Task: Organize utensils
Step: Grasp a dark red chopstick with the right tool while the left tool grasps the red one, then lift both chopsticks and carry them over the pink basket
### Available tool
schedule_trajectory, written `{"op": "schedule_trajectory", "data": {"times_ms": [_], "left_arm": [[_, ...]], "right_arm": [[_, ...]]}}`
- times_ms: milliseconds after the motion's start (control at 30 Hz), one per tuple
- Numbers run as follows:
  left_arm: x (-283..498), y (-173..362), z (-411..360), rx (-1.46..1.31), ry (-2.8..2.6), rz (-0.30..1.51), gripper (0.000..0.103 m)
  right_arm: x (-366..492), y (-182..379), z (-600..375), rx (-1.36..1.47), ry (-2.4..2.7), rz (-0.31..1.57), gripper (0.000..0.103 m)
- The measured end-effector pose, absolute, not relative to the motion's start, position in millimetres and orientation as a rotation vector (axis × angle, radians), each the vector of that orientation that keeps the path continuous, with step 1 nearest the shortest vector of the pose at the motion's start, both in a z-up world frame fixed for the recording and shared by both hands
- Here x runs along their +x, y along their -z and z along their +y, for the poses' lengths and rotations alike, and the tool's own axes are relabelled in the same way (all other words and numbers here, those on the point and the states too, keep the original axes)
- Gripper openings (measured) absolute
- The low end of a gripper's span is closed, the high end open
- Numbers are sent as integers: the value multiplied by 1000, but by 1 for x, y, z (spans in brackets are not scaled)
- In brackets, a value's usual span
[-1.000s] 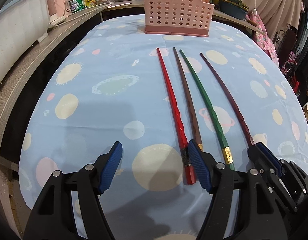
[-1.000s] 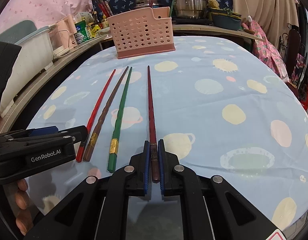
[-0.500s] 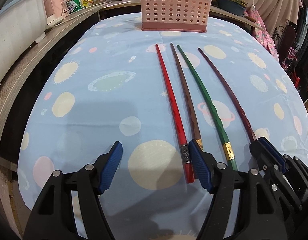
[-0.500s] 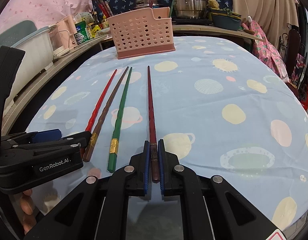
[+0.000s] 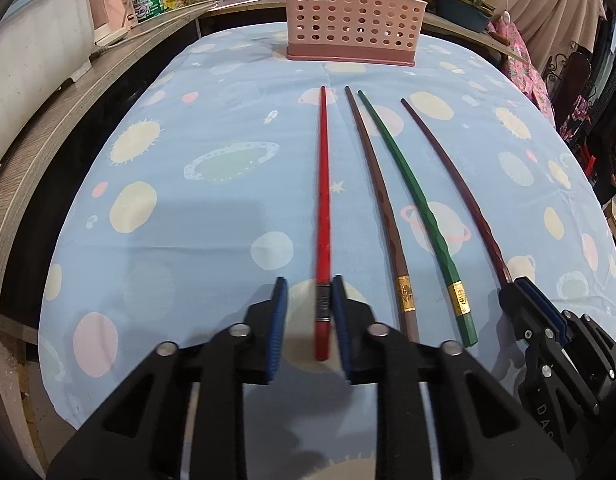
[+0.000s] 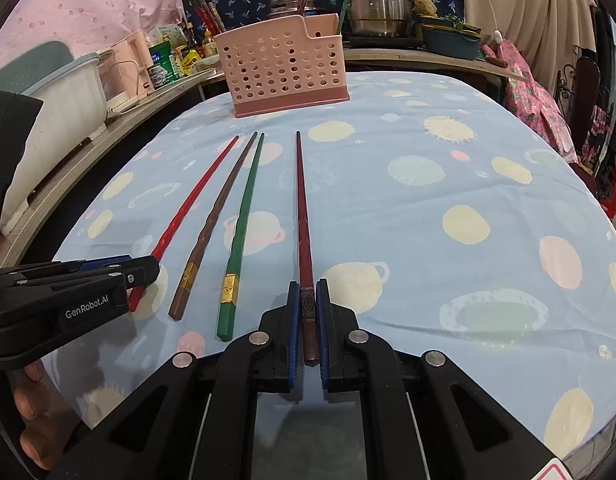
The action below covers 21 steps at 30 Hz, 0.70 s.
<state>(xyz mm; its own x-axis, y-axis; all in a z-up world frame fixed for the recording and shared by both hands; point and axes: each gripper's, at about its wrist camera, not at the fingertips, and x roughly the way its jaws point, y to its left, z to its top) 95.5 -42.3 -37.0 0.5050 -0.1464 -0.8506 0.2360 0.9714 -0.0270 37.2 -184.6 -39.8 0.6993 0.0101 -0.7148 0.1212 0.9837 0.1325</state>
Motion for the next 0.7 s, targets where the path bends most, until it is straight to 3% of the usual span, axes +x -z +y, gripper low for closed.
{"op": "schedule_trajectory", "data": {"times_ms": [33,700], "left_arm": [[96,37,-42,93,238,1020,8],[97,3,-11,7,257,1000,7]], "right_arm": [[37,40,-185,176,61,797,7],[33,1,-186,212,40,739,7]]}}
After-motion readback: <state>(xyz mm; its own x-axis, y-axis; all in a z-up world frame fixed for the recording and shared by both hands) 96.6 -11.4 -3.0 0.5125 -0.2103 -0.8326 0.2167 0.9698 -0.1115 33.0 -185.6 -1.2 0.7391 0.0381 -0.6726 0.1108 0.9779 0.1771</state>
